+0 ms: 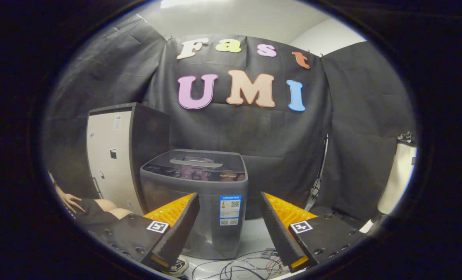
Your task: Put the clothes into the washing machine and then close the washing machine lid.
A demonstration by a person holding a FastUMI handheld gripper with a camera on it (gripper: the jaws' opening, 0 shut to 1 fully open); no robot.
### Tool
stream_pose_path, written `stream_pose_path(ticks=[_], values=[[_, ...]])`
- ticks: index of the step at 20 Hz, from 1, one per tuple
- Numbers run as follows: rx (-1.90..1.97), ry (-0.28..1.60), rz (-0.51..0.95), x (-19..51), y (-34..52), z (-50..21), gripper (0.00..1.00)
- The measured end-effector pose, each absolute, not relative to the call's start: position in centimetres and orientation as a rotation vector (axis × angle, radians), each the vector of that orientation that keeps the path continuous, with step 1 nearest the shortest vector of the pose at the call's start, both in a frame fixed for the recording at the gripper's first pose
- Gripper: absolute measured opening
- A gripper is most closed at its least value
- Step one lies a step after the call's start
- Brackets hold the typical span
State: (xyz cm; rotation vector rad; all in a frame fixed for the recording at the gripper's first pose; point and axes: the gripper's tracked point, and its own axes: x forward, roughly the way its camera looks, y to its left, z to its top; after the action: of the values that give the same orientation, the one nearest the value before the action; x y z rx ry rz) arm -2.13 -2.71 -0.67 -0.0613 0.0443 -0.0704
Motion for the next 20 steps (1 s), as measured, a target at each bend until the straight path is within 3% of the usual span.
stream_pose_path(ticks=[20], values=[[0.007, 0.006, -0.075, -2.48, -3.52, -0.08, 0.97]])
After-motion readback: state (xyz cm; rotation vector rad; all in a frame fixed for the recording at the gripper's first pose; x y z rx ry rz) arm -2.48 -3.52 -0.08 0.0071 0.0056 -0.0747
